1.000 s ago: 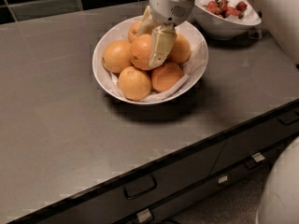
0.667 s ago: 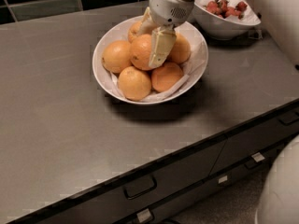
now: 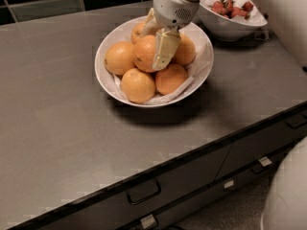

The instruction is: Pick orange from white bowl

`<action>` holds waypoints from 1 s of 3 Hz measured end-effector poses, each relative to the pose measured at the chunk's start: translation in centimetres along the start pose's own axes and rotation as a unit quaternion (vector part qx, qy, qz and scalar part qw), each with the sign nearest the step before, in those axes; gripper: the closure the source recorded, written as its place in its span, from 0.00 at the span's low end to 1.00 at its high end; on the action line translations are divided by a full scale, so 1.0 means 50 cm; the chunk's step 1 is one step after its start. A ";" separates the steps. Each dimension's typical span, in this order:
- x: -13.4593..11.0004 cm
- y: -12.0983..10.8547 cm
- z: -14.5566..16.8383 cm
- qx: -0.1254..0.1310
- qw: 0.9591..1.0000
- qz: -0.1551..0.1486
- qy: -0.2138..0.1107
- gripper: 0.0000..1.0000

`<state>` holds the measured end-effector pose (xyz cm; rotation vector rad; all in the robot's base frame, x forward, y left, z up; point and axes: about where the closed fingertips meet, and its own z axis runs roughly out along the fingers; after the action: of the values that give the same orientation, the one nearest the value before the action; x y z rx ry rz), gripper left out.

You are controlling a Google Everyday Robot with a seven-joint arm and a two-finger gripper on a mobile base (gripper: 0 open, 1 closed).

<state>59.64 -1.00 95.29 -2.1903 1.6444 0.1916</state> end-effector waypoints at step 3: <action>0.000 0.001 0.000 -0.003 1.000 -0.001 -0.007 0.41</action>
Offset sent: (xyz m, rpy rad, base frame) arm 0.0034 0.0018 -0.0217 0.0271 0.0304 0.0203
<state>59.59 -0.98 95.27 -2.1891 1.6368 0.2110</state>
